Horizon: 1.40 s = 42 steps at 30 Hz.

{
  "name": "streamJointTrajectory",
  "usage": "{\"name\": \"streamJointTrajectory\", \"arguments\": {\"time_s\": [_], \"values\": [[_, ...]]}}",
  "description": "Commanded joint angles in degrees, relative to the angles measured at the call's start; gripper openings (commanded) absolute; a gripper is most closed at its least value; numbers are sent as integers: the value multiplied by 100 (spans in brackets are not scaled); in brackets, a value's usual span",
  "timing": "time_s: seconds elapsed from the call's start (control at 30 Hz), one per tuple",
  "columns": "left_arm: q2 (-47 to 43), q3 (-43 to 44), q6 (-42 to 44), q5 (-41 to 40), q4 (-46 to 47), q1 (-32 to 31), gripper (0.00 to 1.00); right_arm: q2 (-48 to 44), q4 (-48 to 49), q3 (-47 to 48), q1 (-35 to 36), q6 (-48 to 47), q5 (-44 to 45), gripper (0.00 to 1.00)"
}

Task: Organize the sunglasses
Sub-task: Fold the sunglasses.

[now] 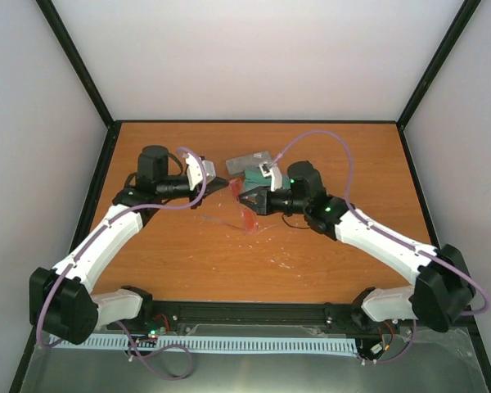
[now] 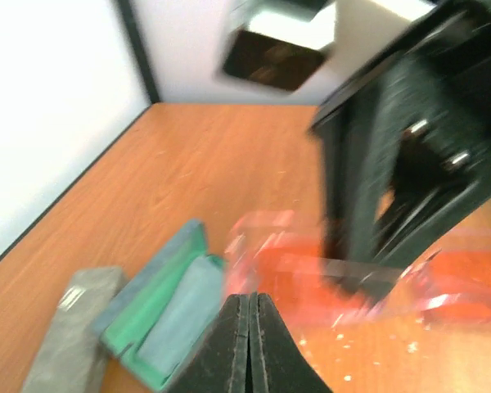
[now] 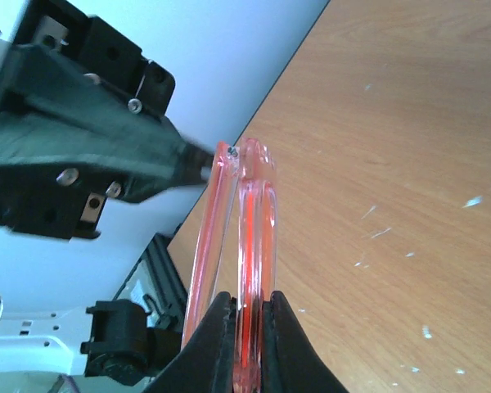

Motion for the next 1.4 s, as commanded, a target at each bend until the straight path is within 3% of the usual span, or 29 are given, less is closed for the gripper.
{"name": "streamJointTrajectory", "arguments": {"time_s": [0.0,0.13,0.2,0.43,0.6,0.77,1.03,1.37], "values": [[-139,59,-711,-889,469,378,0,-660,-448,-111,-332,-223,466,3],[-275,-210,-881,-1518,645,564,0,-1158,-527,-222,-821,-133,474,3],[-332,-281,-815,-1446,534,607,1,-1263,-684,-163,-1007,-88,683,3],[-422,-390,-515,319,-15,604,1,-913,-384,-67,-1308,345,1534,3],[-302,-274,65,1365,-543,407,0,-177,165,88,-1308,598,1308,3],[-139,-147,519,1764,-896,75,1,421,445,442,-1283,674,963,3],[590,352,553,2025,-608,-5,1,658,141,932,-978,498,350,3],[1451,1218,-31,2405,82,-7,1,414,-262,747,-746,325,196,3]]}}
